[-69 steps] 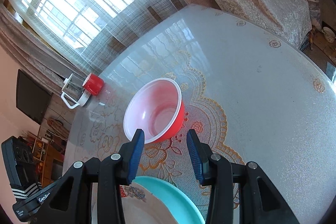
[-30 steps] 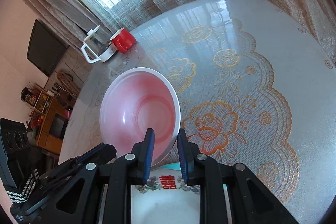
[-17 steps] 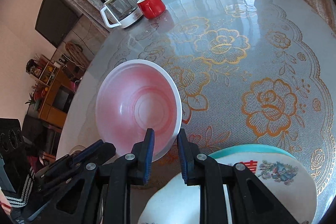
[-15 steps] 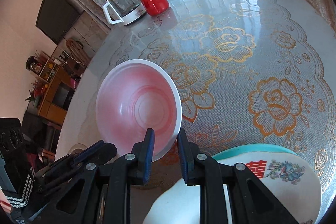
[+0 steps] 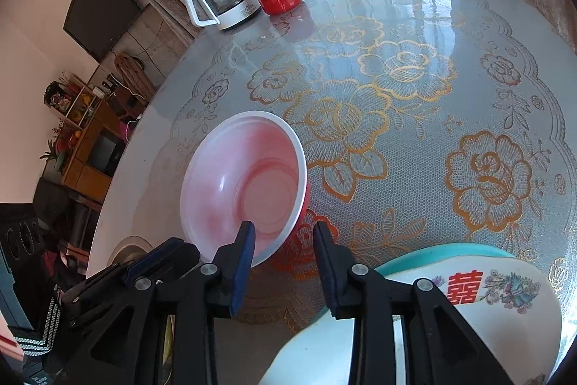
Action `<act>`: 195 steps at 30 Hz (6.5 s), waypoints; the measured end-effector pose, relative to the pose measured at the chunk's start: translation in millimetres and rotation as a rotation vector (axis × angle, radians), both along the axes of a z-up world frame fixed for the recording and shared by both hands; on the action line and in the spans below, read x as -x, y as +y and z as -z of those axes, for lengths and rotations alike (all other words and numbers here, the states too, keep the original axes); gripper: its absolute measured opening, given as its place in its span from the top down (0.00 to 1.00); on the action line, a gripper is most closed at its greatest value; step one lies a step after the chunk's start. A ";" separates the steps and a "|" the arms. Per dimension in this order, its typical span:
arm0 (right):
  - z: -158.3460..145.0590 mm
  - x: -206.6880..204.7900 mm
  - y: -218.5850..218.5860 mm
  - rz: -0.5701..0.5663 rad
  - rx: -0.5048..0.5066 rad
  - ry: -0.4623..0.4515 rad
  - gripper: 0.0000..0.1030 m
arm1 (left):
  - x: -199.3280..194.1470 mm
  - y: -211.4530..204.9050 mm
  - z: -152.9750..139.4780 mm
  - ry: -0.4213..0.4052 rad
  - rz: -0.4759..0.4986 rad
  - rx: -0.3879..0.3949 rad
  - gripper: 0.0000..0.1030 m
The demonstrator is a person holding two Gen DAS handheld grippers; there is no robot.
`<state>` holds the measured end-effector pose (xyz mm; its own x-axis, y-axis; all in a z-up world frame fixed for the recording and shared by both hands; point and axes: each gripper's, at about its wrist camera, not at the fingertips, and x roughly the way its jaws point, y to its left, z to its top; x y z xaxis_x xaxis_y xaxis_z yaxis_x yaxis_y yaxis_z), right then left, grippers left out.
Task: Organize plates and bowls
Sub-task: 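Close both grippers on the rim of the red plastic bowl, then lift the red bowl with both grippers over the steel bowl, then lower the red bowl onto the yellow bowl and open both grippers, then close both grippers on the rim of the steel bowl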
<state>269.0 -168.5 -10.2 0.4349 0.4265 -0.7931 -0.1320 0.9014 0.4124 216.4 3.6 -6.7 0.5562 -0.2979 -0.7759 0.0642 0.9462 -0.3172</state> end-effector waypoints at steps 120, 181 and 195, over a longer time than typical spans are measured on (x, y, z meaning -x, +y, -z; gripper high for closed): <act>5.5 105.9 105.8 -0.168 0.017 -0.082 0.82 | 138.5 111.8 7.4 -0.071 -0.154 0.014 0.83; -3.5 131.6 82.9 -0.150 0.022 -0.181 0.76 | 144.3 93.2 -0.7 -0.120 -0.187 -0.113 0.72; 7.2 125.9 62.3 -0.077 0.020 -0.144 0.67 | 149.9 156.5 -3.4 -0.114 -0.316 0.002 0.61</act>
<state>143.1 -106.2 -17.4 0.5109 0.4479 -0.7337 -0.2576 0.8941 0.3664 66.5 160.1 -3.4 0.7046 -0.0985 -0.7027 -0.1966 0.9245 -0.3266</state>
